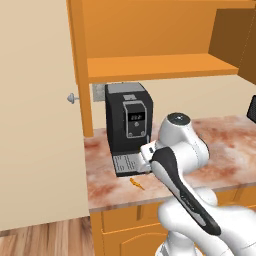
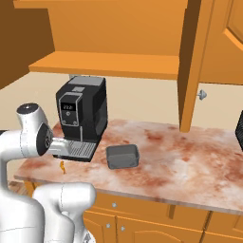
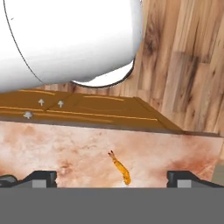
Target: Retrieve the tupperware from the cabinet, then place the raw meat into the tupperware to avoid contamination.
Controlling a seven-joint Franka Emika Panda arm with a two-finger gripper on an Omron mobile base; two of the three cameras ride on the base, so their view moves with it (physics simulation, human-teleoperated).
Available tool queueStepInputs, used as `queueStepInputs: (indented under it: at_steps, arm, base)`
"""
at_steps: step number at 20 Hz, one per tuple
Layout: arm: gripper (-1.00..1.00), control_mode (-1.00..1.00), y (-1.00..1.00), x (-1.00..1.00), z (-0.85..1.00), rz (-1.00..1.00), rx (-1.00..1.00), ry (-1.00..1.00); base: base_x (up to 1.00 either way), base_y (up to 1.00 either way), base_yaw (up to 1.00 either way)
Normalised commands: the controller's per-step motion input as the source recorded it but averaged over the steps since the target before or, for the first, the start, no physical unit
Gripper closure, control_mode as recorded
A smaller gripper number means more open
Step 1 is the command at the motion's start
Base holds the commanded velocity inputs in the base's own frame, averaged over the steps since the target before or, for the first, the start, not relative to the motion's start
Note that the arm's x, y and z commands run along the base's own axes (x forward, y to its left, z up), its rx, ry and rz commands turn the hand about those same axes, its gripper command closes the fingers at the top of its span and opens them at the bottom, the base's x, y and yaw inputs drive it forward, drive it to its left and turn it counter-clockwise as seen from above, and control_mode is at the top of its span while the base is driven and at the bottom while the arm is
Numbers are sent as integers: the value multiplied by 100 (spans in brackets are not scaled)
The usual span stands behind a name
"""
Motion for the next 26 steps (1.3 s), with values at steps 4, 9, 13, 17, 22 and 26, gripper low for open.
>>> queueStepInputs:
  at_steps: [4,9,13,17,22,26]
  arm:
    - [-100,-100,32,23,-6,4,-1,1]
    - [-100,-100,17,26,-8,0,-2,-1]
    - [-100,-100,17,31,-13,0,0,-2]
    - [-100,-100,23,33,-16,0,0,0]
    - [-100,-100,8,23,-24,-1,0,-1]
    - [-100,-100,-12,2,-32,-5,0,0]
  base:
    - [0,0,0]
    - [0,0,0]
    - [0,0,0]
    - [0,0,0]
    - [0,0,0]
    - [0,0,0]
